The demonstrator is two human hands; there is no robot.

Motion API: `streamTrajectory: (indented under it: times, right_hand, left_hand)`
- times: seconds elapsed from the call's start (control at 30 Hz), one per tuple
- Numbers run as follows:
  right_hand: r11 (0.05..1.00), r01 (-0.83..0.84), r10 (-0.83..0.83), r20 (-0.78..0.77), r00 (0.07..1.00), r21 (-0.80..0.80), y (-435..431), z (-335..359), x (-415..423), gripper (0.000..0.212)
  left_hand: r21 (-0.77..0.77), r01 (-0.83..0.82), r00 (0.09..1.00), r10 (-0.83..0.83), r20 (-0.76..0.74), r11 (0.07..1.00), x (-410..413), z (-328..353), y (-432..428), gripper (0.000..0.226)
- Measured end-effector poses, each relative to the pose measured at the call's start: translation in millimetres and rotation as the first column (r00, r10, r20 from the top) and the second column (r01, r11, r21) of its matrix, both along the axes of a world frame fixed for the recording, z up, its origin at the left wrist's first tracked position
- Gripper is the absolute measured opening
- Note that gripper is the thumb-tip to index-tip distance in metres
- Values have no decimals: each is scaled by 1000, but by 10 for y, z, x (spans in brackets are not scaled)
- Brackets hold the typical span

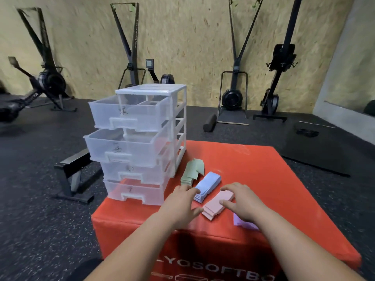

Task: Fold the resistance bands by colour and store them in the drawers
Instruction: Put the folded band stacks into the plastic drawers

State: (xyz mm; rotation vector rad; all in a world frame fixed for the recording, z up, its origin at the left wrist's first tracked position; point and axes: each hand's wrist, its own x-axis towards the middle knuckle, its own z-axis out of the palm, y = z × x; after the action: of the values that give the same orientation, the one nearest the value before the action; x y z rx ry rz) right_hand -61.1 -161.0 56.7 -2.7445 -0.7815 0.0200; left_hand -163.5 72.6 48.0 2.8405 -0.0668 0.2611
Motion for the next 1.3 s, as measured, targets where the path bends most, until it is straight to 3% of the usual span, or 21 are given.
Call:
streamTrajectory:
  times: [0.27,0.5,0.6,0.77,0.9,1.07,1.2,1.3]
  right_hand:
    - [1000,19,-19,26,999,10,792,125,1046,45]
    - [987,-6,17,65,998,-160,1448,-176,1778,47]
    - [974,-17,37,87,995,-225,1579,-357,1979,40]
    - [994,-28,39,100,994,-105,1581,-544,2194,22]
    - [995,-47,64,204,977,-88,1559,-525,2205,21]
    - [988,-124,89,331,940,88,1641,-425,2012,14]
    - [959,-284,275,213,938,14,1642,-532,1856,17]
    - [953,-303,297,134,945,26,1613,-609,1814,18]
  left_hand:
    - [-55,-114,993,116,21,992,909,-57,288,52]
    - [-112,-191,982,190,-15,975,1547,-432,452,54]
    - [-117,-206,979,202,-38,972,1732,-595,501,36]
    - [-183,-279,960,280,-17,943,1940,-636,532,23]
    - [-208,-270,959,283,36,940,1930,-686,555,18]
    - [-273,-287,947,316,65,918,1911,-675,561,15]
    - [-391,-346,918,394,46,853,1869,-648,526,17]
    - [-493,-363,908,420,5,791,1839,-625,527,21]
